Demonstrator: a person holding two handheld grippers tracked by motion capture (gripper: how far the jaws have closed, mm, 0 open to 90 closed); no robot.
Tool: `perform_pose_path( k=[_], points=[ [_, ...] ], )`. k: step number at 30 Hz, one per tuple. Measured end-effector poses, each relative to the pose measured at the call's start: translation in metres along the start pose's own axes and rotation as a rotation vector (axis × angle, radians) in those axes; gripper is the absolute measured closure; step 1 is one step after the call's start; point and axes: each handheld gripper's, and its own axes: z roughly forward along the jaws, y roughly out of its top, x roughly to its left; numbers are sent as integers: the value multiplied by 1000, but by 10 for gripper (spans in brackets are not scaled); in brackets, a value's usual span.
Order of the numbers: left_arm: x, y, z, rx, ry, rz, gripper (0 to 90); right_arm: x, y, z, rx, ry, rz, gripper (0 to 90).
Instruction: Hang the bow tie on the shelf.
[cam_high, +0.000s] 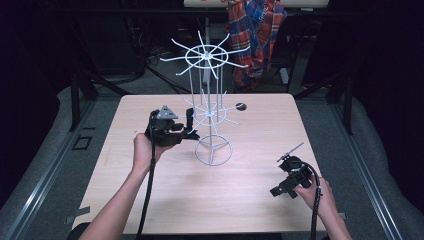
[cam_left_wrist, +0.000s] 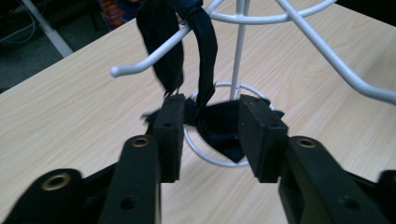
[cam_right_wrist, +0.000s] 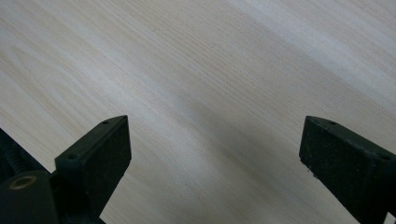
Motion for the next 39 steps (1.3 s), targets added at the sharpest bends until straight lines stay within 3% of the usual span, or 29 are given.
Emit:
perform_pose_path(
  k=[11, 14, 17, 21, 25, 33, 39],
  points=[
    [4, -5, -14, 6, 38, -18, 361, 0, 1, -1, 4, -2, -8, 88],
    [4, -7, -19, 13, 37, -15, 309, 3, 0, 0, -11, -1, 29, 88],
    [5, -9, -22, 22, 40, -15, 250, 3, 0, -1, -8, -3, 26, 88],
    [6, -14, -28, 40, 46, -14, 213, 0, 1, -1, 3, -5, -4, 86],
    [7, -19, -35, 51, 60, -15, 181, 1, 0, 0, -20, -16, 12, 82],
    [6, -35, -48, 95, 74, -10, 148, 0, 0, -1, -11, -10, 0, 82],
    [6, -54, -58, 136, 82, -29, 111, 0, 0, -1, 8, -12, -1, 80]
  ],
)
